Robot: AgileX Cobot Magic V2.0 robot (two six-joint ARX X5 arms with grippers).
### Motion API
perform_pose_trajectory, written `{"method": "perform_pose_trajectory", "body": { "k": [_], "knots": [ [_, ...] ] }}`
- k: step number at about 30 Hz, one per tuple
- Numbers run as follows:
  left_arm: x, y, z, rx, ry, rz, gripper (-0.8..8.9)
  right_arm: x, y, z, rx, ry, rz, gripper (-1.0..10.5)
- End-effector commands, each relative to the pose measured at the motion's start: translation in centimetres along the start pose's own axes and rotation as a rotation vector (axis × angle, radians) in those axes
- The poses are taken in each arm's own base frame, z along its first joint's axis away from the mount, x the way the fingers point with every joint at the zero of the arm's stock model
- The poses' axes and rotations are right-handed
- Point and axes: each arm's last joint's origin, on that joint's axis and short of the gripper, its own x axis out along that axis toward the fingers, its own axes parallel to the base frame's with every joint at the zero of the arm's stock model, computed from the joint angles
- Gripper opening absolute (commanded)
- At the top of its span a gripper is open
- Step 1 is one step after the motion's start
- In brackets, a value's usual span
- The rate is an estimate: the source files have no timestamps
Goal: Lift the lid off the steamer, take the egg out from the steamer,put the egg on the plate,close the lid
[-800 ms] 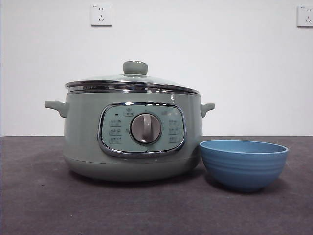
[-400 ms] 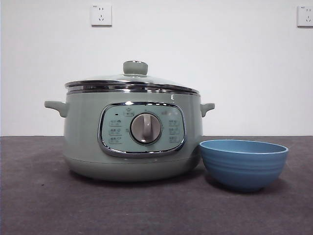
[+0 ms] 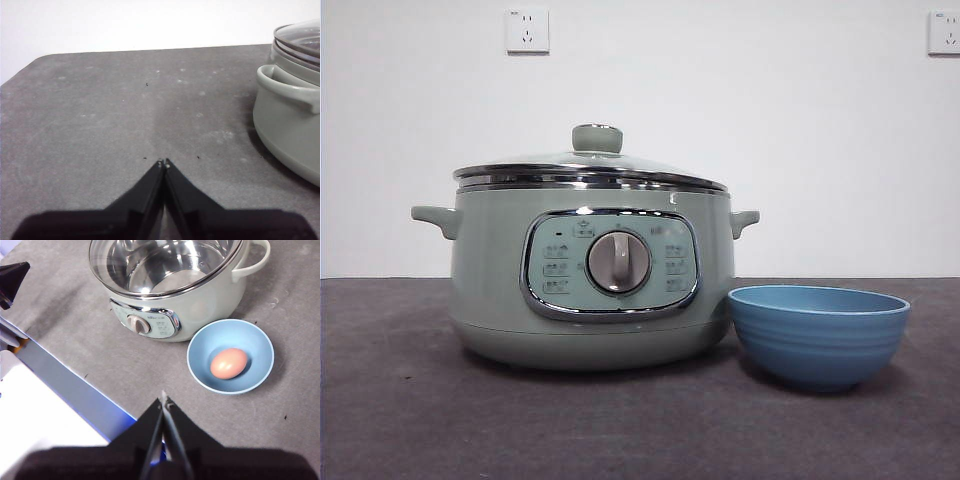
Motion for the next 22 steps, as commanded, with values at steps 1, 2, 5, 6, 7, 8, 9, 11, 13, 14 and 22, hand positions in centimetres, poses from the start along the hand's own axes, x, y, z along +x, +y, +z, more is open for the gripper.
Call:
{"method": "perform_pose_trajectory", "body": {
  "k": [1, 2, 5, 6, 7, 8, 9, 11, 13, 14, 22],
  "knots": [
    [0.1, 0.0, -0.4, -0.007, 0.005, 0.005, -0.04, -0.1, 0.0, 0.0, 0.004, -0.006, -0.002, 0.0],
    [0.1, 0.0, -0.4, -0.007, 0.005, 0.005, -0.04, -0.1, 0.0, 0.0, 0.003, -0.006, -0.002, 0.0],
    [0.1, 0.0, -0.4, -0.007, 0.005, 0.005, -0.04, -0.2, 0.0, 0.0, -0.014, -0.013, -0.003, 0.0],
    [0.1, 0.0, -0.4, -0.007, 0.005, 0.005, -0.04, -0.3, 0.0, 0.0, -0.04, -0.023, -0.013, 0.0],
    [0.1, 0.0, -0.4, -0.007, 0.005, 0.005, -0.04, -0.6, 0.0, -0.1, -0.062, -0.04, -0.025, 0.0],
    [0.1, 0.0, -0.4, -0.007, 0.005, 0.005, -0.04, -0.8, 0.0, -0.1, -0.068, -0.058, -0.043, 0.0],
    [0.1, 0.0, -0.4, -0.007, 0.005, 0.005, -0.04, -1.0, -0.1, 0.0, -0.069, -0.088, -0.059, 0.0],
    [0.1, 0.0, -0.4, -0.007, 0.005, 0.005, -0.04, -1.7, -0.4, 0.2, -0.073, -0.192, -0.091, 0.0],
    [0.1, 0.0, -0.4, -0.007, 0.005, 0.005, -0.04, -2.0, -0.7, 0.1, -0.075, -0.29, -0.108, 0.0],
    [0.1, 0.0, -0.4, -0.007, 0.005, 0.005, -0.04, -2.1, -1.0, -0.2, -0.077, -0.337, -0.11, 0.0],
    [0.1, 0.0, -0.4, -0.007, 0.005, 0.005, -0.04, 1.7, -4.0, -5.2, -0.113, -0.612, -0.277, 0.0]
  ]
}}
